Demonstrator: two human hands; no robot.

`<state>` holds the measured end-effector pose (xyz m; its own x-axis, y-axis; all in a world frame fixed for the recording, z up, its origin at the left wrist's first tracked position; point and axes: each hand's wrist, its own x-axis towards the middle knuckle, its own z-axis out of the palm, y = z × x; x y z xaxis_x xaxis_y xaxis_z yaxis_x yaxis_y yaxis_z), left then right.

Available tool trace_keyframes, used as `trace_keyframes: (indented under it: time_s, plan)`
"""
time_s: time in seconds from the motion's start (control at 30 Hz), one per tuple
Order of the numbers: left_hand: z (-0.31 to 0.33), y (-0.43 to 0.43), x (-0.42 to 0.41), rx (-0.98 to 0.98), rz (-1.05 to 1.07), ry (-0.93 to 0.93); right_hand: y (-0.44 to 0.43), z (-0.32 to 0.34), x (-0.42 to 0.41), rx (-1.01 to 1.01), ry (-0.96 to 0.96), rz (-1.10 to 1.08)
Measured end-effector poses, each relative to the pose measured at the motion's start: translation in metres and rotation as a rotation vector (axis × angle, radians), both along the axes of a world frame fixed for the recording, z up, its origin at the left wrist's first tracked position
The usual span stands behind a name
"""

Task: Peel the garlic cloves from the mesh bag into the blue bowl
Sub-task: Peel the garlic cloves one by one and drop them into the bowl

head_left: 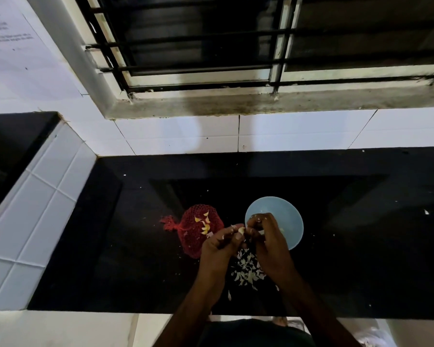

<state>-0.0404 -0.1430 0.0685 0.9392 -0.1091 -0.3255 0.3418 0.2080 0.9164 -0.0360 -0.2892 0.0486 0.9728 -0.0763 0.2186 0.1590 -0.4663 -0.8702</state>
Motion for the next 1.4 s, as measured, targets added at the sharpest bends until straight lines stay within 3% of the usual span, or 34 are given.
trace_keyframes:
  time_s: [0.23,0.37,0.5,0.6,0.77,1.13,1.4]
  plan:
    - [-0.003,0.002,0.001,0.160,-0.036,-0.148,-0.006,0.004,0.004,0.108,0.128,0.089]
    - [-0.007,0.002,0.003,0.522,-0.061,-0.340,-0.010,0.000,0.003,-0.022,0.130,0.127]
    - [-0.002,-0.005,0.002,0.638,-0.028,-0.410,-0.005,-0.003,0.001,-0.179,0.177,0.087]
    - [-0.002,-0.008,0.005,0.579,-0.014,-0.304,0.004,-0.004,0.001,-0.201,0.151,0.017]
    - [-0.002,-0.012,0.004,0.216,0.025,-0.009,0.011,-0.010,0.002,-0.243,0.124,0.018]
    - [-0.008,0.000,0.013,0.011,0.081,0.116,0.009,-0.009,0.007,-0.006,0.065,0.039]
    - [-0.008,0.000,0.013,0.059,0.051,0.107,0.003,0.005,0.012,0.084,0.100,0.002]
